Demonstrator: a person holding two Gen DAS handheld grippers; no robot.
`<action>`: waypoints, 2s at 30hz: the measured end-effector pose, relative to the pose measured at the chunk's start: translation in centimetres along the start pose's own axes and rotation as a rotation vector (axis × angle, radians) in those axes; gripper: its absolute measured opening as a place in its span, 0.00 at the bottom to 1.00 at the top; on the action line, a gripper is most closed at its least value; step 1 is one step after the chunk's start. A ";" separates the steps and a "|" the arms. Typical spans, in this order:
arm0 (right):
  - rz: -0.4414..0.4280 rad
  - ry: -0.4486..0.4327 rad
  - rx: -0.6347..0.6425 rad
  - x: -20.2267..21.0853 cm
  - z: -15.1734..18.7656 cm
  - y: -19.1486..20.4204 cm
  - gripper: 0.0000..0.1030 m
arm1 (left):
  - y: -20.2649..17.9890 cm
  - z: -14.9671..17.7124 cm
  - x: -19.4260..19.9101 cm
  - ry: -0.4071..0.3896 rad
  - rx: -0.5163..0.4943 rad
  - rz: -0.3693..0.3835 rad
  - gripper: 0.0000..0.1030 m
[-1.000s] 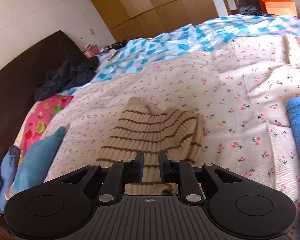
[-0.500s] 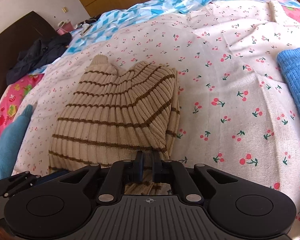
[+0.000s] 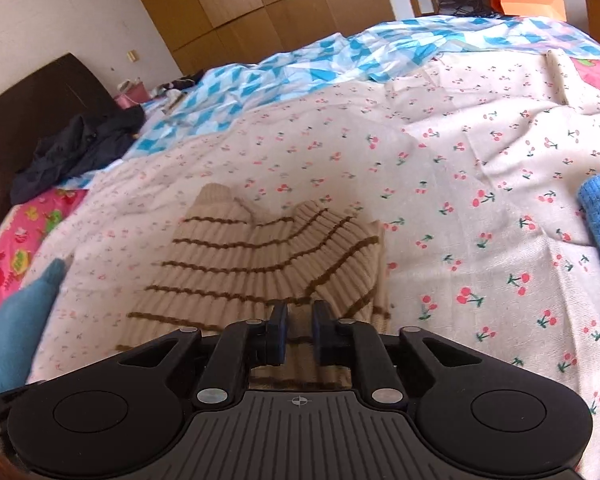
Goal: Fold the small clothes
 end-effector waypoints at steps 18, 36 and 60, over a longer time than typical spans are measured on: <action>0.025 0.025 -0.073 0.0 0.6 -2.2 0.06 | 3.3 -2.2 -2.8 0.034 -0.008 -0.073 0.49; 0.080 -0.003 -0.032 -5.4 -3.6 -0.3 0.07 | 4.5 -1.7 -3.2 0.028 0.080 -0.048 0.56; 0.113 0.100 0.109 6.0 10.4 3.2 0.17 | 4.6 4.4 1.8 0.192 0.147 -0.078 0.56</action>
Point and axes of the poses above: each gripper's, at about its wrist camera, not at the fingertips, and x roughly against the way its jaws point, y to its left, z to its underside, the point moved 2 cm from there along -x, roughly the way its jaws point, and after that the axes turned 2 degrees about -x, right-handed, at the moved point
